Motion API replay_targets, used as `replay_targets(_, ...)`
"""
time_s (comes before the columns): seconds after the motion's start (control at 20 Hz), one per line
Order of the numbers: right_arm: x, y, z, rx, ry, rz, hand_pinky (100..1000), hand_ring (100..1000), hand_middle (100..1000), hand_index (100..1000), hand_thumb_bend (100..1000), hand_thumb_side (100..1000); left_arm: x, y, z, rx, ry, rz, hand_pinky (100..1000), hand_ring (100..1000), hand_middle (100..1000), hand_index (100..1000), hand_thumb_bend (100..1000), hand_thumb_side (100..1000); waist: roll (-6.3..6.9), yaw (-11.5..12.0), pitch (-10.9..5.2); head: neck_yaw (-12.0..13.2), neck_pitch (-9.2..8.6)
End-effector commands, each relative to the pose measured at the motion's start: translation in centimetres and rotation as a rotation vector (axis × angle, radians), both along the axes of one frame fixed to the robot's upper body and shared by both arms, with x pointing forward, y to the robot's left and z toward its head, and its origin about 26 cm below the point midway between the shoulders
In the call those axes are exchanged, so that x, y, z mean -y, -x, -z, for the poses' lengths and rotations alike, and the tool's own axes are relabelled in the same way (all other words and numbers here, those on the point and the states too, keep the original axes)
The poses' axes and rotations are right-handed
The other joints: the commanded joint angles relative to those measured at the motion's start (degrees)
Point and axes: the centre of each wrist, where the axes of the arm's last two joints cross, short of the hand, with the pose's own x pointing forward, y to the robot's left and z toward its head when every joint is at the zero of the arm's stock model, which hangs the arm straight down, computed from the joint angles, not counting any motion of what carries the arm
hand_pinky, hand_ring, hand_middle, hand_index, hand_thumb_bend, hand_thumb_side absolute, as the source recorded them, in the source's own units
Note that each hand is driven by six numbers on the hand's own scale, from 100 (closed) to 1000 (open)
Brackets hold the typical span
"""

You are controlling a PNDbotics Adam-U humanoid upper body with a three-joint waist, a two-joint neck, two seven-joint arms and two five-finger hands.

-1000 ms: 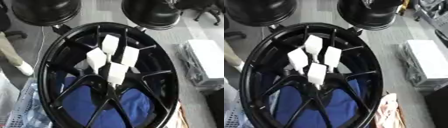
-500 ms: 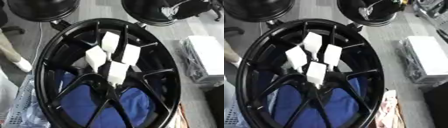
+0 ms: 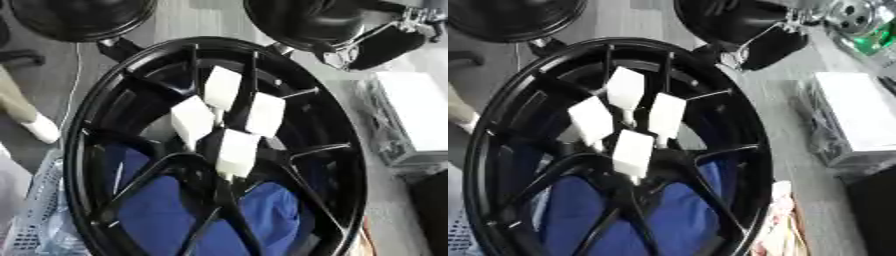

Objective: Pull the pin out of the wheel hub.

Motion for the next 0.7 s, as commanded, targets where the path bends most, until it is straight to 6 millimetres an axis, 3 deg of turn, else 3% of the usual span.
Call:
replay_targets(0.05,0.4,0.4,-0.6,0.001,0.046,-0.003,890,849,791,876,241,355,0.0,0.3,-1.2,0.040,-0.030,0.009,920,736,699,758,100,709,0.26,-0.08,-0.75,0.06,-0.51)
replay_targets(0.15,0.4,0.4,-0.5,-0.008,0.048,-0.010,888,848,790,876,240,361,0.1,0.3,-1.2,0.039,-0.031,0.012,920,736,699,758,100,709,0.28,-0.09,-0.80,0.12,-0.53)
replay_targets(0.3,0.4,0.3,-0.1,-0.029,0.041,0.004,882,844,779,868,254,440,0.1,0.3,-1.2,0.039,-0.030,0.015,920,737,699,758,100,708,0.28,-0.07,-0.94,0.09,-0.40)
replay_targets(0.35,0.4,0.3,-0.1,-0.028,0.034,0.012,875,838,769,862,333,444,0.1,0.3,-1.2,0.038,-0.030,0.015,920,737,699,758,100,705,0.27,-0.07,-0.98,0.09,-0.32)
replay_targets(0.4,0.4,0.3,0.0,-0.027,0.024,0.026,871,836,765,857,253,493,0.1,0.3,-1.1,0.037,-0.030,0.016,920,737,699,758,100,708,0.24,-0.08,-1.02,0.08,-0.21)
replay_targets(0.7,0.2,0.2,1.0,-0.047,-0.064,0.093,842,813,743,844,192,542,0.1,0.3,-1.0,0.027,-0.032,0.018,921,738,699,758,100,709,-0.05,-0.22,-1.22,0.33,0.33)
